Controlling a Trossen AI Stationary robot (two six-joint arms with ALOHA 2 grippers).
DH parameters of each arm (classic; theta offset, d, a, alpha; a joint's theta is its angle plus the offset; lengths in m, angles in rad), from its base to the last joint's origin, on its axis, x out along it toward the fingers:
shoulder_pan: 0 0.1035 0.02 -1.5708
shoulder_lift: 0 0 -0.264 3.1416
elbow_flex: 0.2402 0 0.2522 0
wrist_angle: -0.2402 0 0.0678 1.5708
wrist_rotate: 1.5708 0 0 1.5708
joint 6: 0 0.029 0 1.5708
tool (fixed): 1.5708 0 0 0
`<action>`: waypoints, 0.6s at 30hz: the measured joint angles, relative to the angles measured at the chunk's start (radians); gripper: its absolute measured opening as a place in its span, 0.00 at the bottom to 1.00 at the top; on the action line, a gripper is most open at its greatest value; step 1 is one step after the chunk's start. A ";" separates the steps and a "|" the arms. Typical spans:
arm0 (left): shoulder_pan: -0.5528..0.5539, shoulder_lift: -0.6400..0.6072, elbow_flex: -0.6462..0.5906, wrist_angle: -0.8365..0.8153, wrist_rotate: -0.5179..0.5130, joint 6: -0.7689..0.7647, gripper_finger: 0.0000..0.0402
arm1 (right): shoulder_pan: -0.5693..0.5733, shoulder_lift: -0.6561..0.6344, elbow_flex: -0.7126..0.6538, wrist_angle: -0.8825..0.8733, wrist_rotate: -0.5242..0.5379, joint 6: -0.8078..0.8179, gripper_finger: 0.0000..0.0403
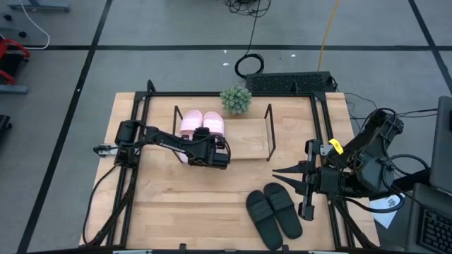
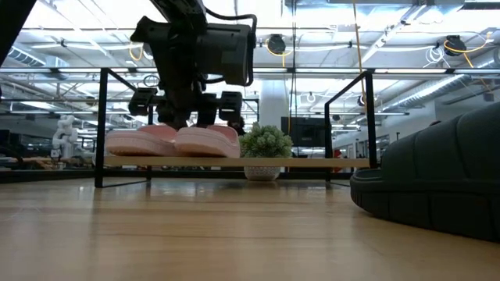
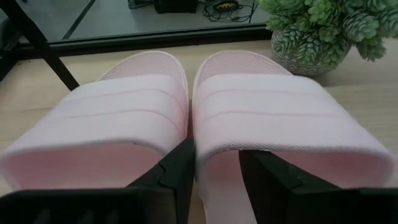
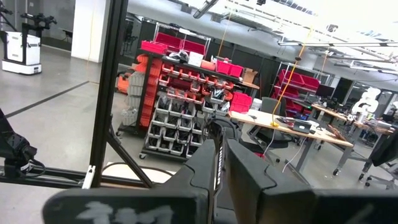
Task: Pick and place slides into the shelf
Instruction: Put the pink slide on the shelf
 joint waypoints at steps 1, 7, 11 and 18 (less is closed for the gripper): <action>0.000 -0.005 0.000 0.000 -0.001 0.003 0.32 | 0.000 0.000 0.000 0.000 0.000 0.000 0.07; -0.004 -0.052 0.000 -0.008 -0.003 0.027 0.32 | 0.000 0.000 0.000 0.000 0.001 0.000 0.07; -0.017 -0.074 0.000 -0.012 -0.013 0.028 0.32 | 0.000 0.000 0.000 0.000 0.001 0.006 0.07; -0.031 -0.075 0.000 -0.019 0.024 0.024 0.32 | 0.000 0.000 0.000 -0.019 0.001 0.056 0.07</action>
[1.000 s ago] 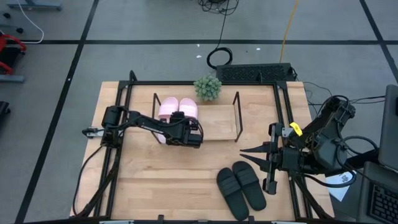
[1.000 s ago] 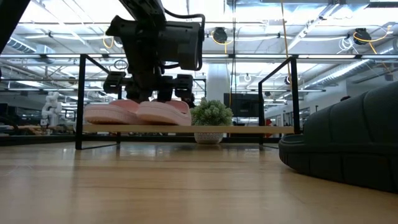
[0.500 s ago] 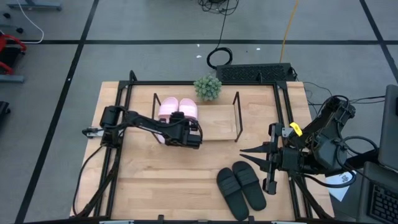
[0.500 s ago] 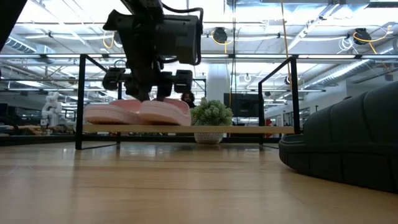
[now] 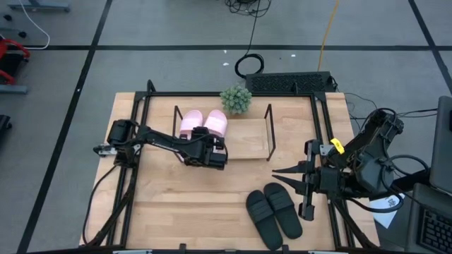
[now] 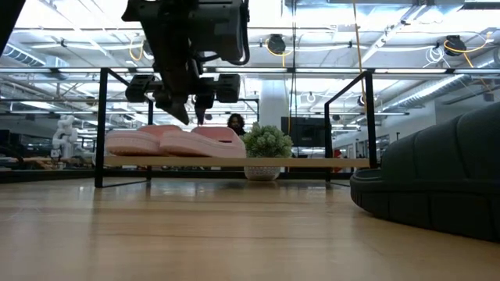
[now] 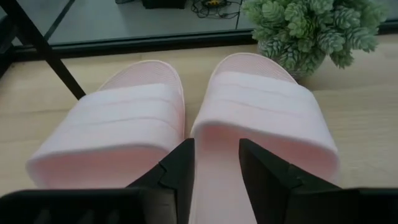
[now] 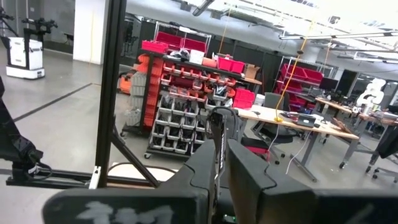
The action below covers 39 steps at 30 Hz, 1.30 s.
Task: Pick and place slides into the shelf
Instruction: Put the pink slide on the shelf
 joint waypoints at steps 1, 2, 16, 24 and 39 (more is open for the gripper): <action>-0.005 0.000 0.000 0.000 -0.001 -0.005 0.32 | 0.000 0.000 0.000 -0.003 0.000 0.001 0.07; -0.010 0.000 0.000 0.001 -0.002 -0.010 0.32 | 0.000 0.000 0.000 -0.004 0.000 0.001 0.07; -0.137 -0.097 0.000 0.007 -0.078 0.013 0.32 | 0.000 0.000 0.000 -0.038 0.000 0.001 0.07; -0.288 -0.196 0.000 0.093 -0.119 0.175 0.32 | 0.000 0.000 0.000 -0.151 0.000 0.005 0.07; -0.491 -0.410 0.001 0.053 -0.351 0.368 0.32 | -0.183 0.046 -0.282 0.022 -0.403 0.073 0.07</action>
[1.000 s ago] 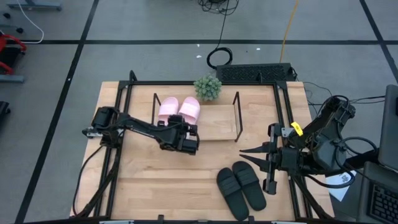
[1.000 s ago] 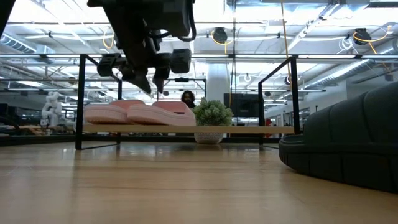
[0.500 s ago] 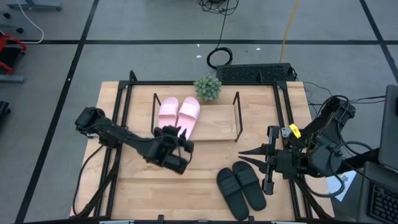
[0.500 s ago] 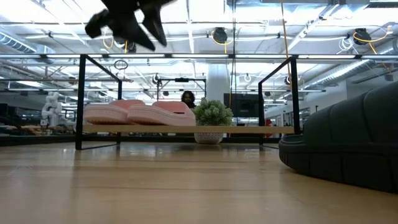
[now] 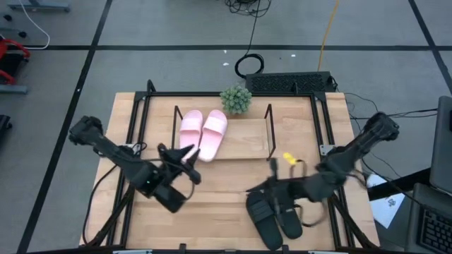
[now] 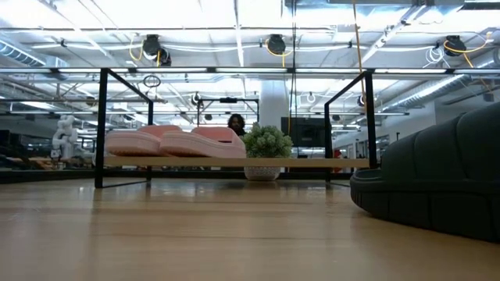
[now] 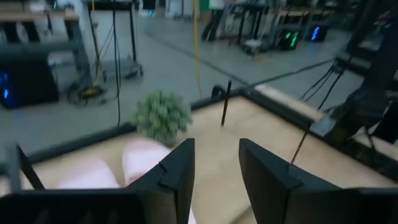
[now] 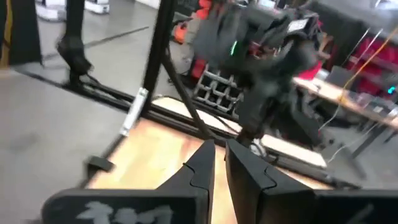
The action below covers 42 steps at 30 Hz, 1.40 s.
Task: Pick and place slides into the shelf
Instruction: Put the pink slide on the shelf
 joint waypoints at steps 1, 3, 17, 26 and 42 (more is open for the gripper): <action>-0.007 -0.028 0.000 0.000 -0.017 0.045 0.32 | -0.021 0.011 -0.031 0.055 -0.021 -0.041 0.07; -0.024 -0.085 0.000 0.000 -0.046 0.139 0.32 | -0.074 0.042 -0.077 0.176 -0.062 -0.112 0.07; -0.245 -0.373 0.000 -0.003 -0.031 0.469 0.32 | -0.318 0.339 0.037 0.242 -0.199 -0.167 0.07; -0.380 -0.379 0.000 -0.007 -0.012 0.504 0.32 | -0.370 0.469 0.110 0.153 0.063 -0.105 0.07; -0.421 -0.405 0.000 -0.088 -0.011 0.677 0.32 | -0.517 0.593 0.175 0.209 0.030 0.027 0.16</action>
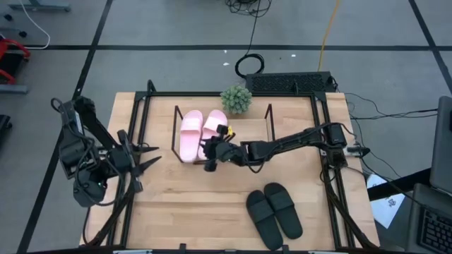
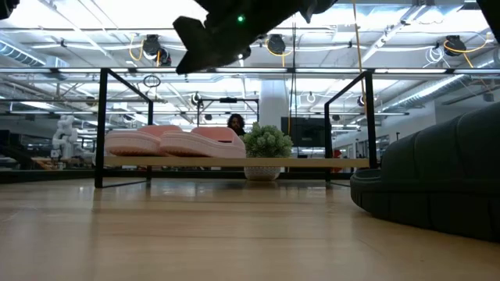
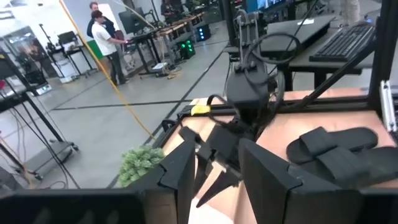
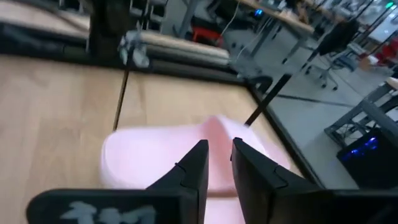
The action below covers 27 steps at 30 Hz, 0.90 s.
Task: Pick and place slides into the shelf
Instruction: Put the pink slide on the shelf
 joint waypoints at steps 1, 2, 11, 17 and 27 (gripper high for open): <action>0.000 -0.008 0.000 -0.015 0.005 -0.009 0.32 | -0.002 0.000 0.003 0.015 0.007 -0.005 0.16; 0.000 -0.022 0.000 -0.027 0.021 -0.023 0.32 | -0.002 -0.001 0.003 0.032 0.010 -0.016 0.17; 0.000 -0.203 0.000 -0.209 0.183 -0.233 0.32 | -0.001 -0.002 0.003 0.108 0.008 -0.022 0.22; 0.000 -0.245 0.000 -0.237 0.182 -0.220 0.32 | -0.007 -0.002 0.003 0.070 0.005 0.004 0.24; 0.000 -0.272 0.000 -0.307 0.154 -0.209 0.32 | -0.059 -0.002 0.003 0.042 -0.100 0.015 0.24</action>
